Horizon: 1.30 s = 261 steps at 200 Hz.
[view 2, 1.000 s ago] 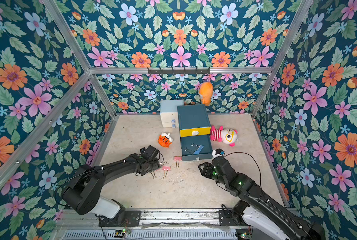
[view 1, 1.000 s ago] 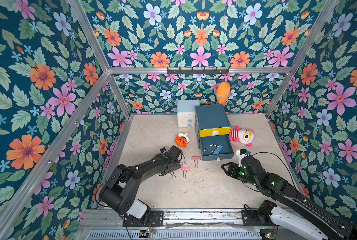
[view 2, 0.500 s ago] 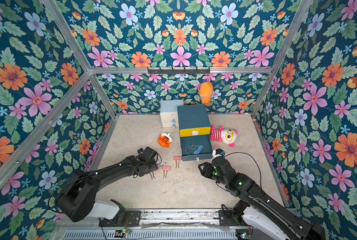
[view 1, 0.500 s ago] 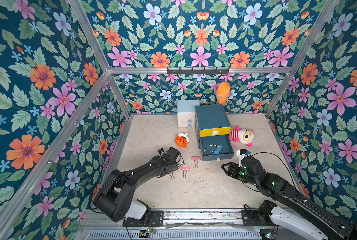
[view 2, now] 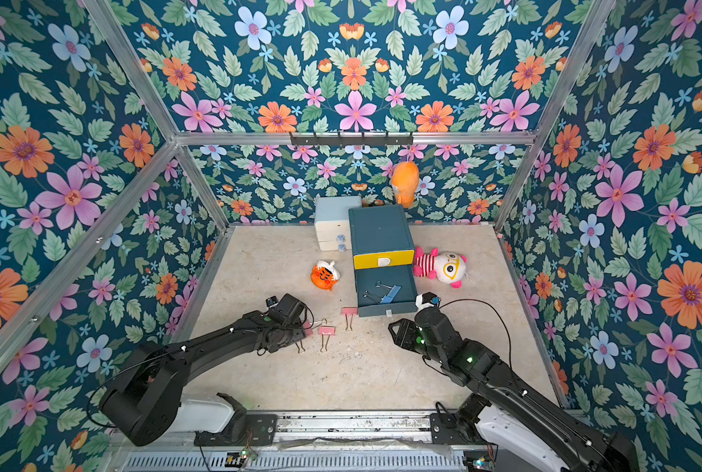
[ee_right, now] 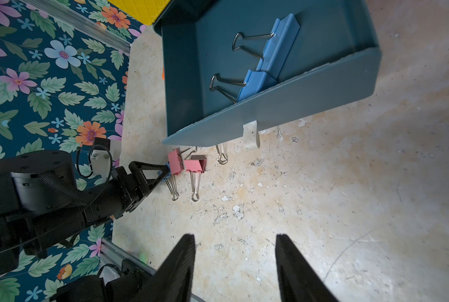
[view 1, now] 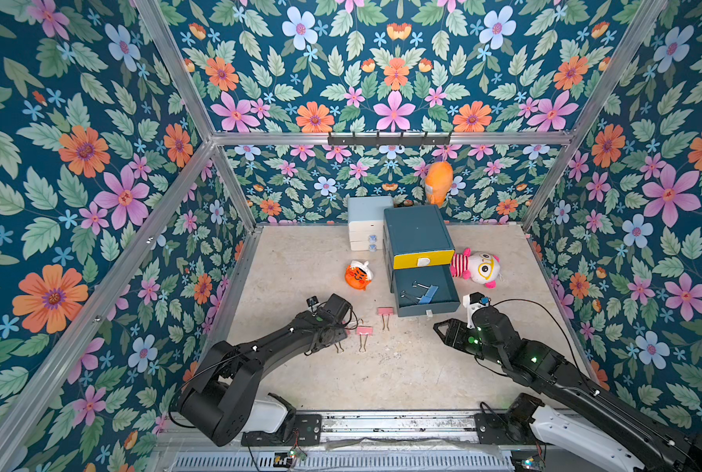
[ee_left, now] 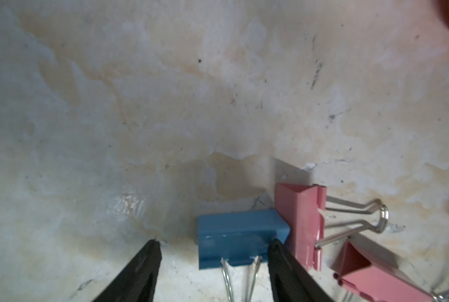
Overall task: Put the binder clips in the drawer according to color
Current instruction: Pick up the binder clip at the center of the board.
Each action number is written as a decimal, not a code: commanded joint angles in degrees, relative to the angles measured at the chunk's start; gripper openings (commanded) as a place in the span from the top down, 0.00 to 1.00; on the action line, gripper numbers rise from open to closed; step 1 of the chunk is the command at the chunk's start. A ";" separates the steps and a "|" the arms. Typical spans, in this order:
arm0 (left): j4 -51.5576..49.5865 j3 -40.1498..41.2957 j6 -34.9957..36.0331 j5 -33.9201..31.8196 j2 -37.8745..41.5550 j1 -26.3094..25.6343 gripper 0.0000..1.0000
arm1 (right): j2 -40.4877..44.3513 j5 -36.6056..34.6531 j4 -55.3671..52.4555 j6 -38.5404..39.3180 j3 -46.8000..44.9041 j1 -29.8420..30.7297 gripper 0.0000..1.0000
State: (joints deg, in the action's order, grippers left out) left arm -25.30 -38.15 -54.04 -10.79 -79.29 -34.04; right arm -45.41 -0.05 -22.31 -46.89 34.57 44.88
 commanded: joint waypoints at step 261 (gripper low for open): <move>-0.85 -4.10 3.60 -0.59 -5.45 -0.59 0.55 | 1.19 -0.46 0.31 0.42 0.35 0.08 0.47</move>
State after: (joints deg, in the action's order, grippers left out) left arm -24.62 -42.33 -50.70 -11.05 -86.35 -34.63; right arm -44.34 -0.27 -22.24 -46.89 34.39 44.93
